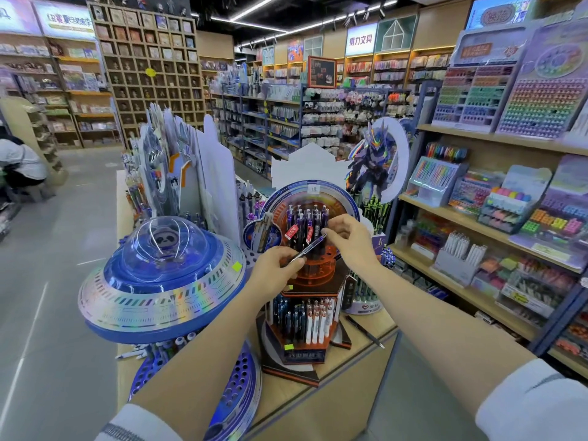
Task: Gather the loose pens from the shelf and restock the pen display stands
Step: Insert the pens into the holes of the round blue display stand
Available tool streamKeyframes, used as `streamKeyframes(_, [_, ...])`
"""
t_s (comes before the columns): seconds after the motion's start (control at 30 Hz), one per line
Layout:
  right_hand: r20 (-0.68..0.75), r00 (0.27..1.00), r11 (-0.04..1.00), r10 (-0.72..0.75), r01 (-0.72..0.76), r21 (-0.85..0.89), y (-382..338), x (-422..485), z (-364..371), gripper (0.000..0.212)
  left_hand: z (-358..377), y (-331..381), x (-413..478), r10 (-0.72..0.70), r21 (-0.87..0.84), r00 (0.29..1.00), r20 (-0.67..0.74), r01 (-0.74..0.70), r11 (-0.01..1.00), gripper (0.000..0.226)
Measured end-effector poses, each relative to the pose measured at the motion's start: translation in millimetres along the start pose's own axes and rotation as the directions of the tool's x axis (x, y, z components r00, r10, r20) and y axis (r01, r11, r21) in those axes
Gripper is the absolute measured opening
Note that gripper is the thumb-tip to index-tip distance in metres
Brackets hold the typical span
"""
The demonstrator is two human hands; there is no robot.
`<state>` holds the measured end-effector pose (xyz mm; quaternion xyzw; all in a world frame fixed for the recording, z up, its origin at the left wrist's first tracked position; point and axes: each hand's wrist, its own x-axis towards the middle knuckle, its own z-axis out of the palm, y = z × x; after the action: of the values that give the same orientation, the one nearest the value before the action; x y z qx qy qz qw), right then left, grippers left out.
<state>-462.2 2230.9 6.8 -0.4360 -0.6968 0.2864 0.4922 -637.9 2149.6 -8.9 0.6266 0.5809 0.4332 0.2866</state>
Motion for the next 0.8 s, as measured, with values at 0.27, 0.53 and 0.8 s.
streamKeyframes(0.27, [0.017,0.999,0.999,0.05,-0.05,-0.008,0.8,-0.3,1.2,0.011,-1.5,1.4,-0.8,-0.019,-0.007,1.0,0.005,0.02,1.0,0.018])
streamKeyframes(0.53, [0.207,0.976,0.954,0.064,-0.121,0.274,-5.7,-37.7,-5.1,0.012,2.5,5.5,-4.5,0.079,0.133,0.997,-0.011,-0.077,0.988,0.005])
streamKeyframes(0.8, [-0.076,0.992,0.922,0.101,-0.065,0.381,-28.7,-19.2,-33.2,0.003,5.7,10.7,-6.1,0.043,0.24,0.994,-0.096,-0.018,0.971,0.032])
